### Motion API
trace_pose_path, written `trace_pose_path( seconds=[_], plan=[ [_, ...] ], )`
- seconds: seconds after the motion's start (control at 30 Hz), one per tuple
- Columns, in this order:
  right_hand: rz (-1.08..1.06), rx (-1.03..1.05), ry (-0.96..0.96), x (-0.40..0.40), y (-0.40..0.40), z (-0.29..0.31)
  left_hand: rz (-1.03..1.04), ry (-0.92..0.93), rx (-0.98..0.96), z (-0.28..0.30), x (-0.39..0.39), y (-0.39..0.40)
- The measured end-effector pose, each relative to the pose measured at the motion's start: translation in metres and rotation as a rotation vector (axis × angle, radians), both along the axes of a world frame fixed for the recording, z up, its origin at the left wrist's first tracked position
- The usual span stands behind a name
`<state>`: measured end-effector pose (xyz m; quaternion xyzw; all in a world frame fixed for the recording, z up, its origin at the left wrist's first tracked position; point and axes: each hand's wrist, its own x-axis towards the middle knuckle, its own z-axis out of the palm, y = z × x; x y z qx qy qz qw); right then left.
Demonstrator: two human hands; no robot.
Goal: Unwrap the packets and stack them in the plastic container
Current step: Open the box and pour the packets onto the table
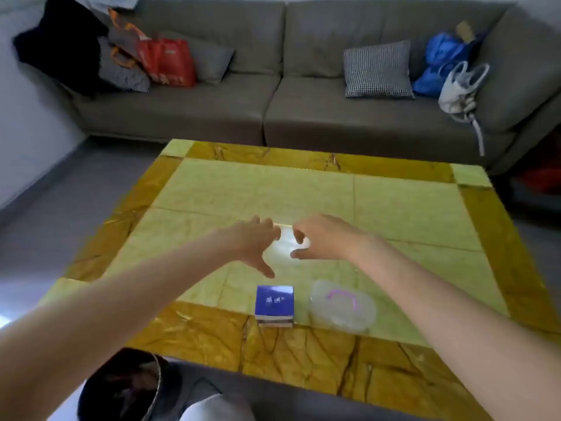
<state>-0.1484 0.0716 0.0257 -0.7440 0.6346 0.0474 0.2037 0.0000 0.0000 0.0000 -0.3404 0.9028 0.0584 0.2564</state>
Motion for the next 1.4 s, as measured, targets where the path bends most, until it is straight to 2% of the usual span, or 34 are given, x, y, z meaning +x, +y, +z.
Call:
trace_pose_path(
  seconds=[0.1,0.17,0.4,0.5,0.7,0.8,0.93,1.07,1.1,1.23,1.33,1.4],
  plan=[
    [0.158,0.116,0.047,0.029,-0.009,-0.093,0.063,-0.233,0.080,-0.077,0.007,0.003],
    [0.198,0.162,0.070,0.042,-0.018,-0.139,0.107,-0.241,0.148,-0.120,0.016,0.001],
    [0.263,0.278,0.104,0.056,-0.040,-0.196,0.241,0.153,0.306,-0.174,0.031,0.009],
    [0.224,0.142,0.209,0.065,-0.024,-0.203,0.304,0.381,0.245,-0.190,0.047,0.024],
    [0.067,-0.148,0.153,0.069,0.021,-0.208,0.440,0.773,0.271,-0.216,0.072,0.063],
    [0.015,-0.173,0.035,0.067,0.034,-0.204,0.449,0.870,0.330,-0.218,0.079,0.072],
    [-0.068,-0.136,-0.125,0.060,0.042,-0.205,0.477,0.902,0.380,-0.223,0.084,0.080],
    [-0.355,-0.112,-0.550,0.056,0.042,-0.205,0.537,0.949,0.425,-0.225,0.083,0.080],
    [-0.441,-0.174,-0.586,0.056,0.041,-0.207,0.551,0.955,0.447,-0.225,0.083,0.080],
    [-0.723,-0.556,-0.309,0.067,0.035,-0.224,0.587,0.957,0.524,-0.229,0.082,0.077],
    [-0.718,-0.671,-0.219,0.069,0.032,-0.230,0.616,0.971,0.526,-0.230,0.080,0.074],
    [-0.655,-0.689,-0.234,0.064,0.028,-0.227,0.638,1.016,0.520,-0.230,0.080,0.073]
  ],
)
